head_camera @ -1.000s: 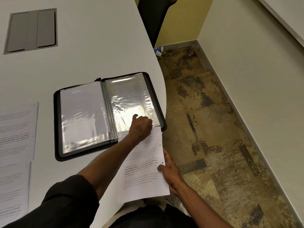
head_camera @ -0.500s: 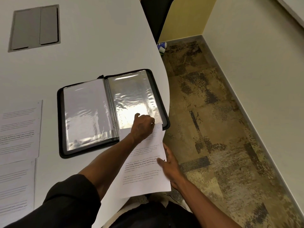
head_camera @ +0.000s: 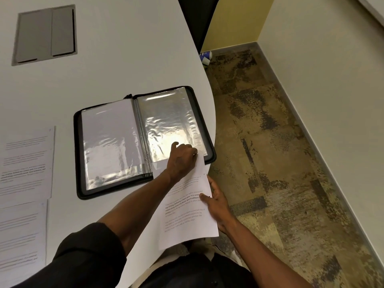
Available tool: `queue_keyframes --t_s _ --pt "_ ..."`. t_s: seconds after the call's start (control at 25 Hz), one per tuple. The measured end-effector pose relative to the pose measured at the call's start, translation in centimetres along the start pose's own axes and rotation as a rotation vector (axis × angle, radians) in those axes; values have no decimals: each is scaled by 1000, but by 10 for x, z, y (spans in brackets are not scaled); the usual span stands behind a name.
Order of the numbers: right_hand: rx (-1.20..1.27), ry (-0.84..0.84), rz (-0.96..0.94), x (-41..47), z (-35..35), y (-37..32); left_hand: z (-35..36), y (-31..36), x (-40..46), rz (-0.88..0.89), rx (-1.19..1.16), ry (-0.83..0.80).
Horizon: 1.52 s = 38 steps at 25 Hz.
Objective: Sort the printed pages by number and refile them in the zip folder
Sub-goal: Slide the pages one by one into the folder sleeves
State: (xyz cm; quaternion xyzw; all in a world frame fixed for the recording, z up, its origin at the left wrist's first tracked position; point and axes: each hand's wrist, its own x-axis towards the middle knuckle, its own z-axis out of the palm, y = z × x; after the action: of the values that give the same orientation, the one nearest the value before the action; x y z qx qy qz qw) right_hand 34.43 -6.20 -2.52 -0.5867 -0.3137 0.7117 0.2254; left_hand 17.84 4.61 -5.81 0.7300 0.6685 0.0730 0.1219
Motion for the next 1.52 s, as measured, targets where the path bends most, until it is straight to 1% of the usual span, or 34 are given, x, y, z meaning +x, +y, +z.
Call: queue_keyframes --t_s 0.16,0.28,0.36,0.48,0.52,0.56,0.6,0.68,0.72,0.76,0.84,0.92,1.0,1.08,1.2,1.24,1.28,1.36,1.44,1.48,1.52 --pt "20 3 2 7 -1 -9 1 -1 -1 -2 4 46" --pt "34 37 55 16 -6 -11 1 -2 -6 1 -44 112" --pt "10 38 93 20 -7 -12 3 -3 -10 -3 -94 123" --pt "4 33 98 27 -7 -19 4 -7 -18 -2 -189 107" --pt "10 37 101 28 -7 -23 5 -9 -24 -36 -237 119" --pt "19 44 108 30 -6 -26 6 -12 -33 -105 -288 156" --pt "32 48 114 32 -7 -28 10 -14 -47 -209 -342 207" --pt "66 40 128 36 -9 -31 16 -16 -83 -454 -426 291" --pt "73 22 137 37 -11 -31 21 -17 -103 -558 -446 300" --pt "74 -6 153 40 -13 -30 22 -16 -123 -643 -449 279" --pt "56 -21 172 43 -23 -28 25 -6 -150 -771 -462 176" --pt "-64 -32 165 45 -16 -26 19 -7 -176 -972 -556 103" --pt "-115 31 138 46 -21 -24 15 -4 -181 -1093 -776 64" --pt "-127 57 130 46 -16 -25 10 -9 -183 -1216 -1020 83" --pt "-120 100 122 55 -13 -28 7 -18 -179 -1258 -1144 165" --pt "-164 106 93 58 -13 -28 7 -21 -176 -1273 -1200 199" --pt "-260 112 39 58 -13 -27 7 -24 -171 -1303 -1272 229" --pt "-588 163 -127 49 -19 -21 4 -26 -157 -1367 -1420 269" --pt "-930 212 -403 31 -24 -7 3 -27 -143 -1391 -1501 285" --pt "-1076 174 -550 21 -26 1 4 -28 -138 -1395 -1518 291" --pt "-1203 114 -647 14 -26 9 6 -28 -135 -1402 -1519 295"
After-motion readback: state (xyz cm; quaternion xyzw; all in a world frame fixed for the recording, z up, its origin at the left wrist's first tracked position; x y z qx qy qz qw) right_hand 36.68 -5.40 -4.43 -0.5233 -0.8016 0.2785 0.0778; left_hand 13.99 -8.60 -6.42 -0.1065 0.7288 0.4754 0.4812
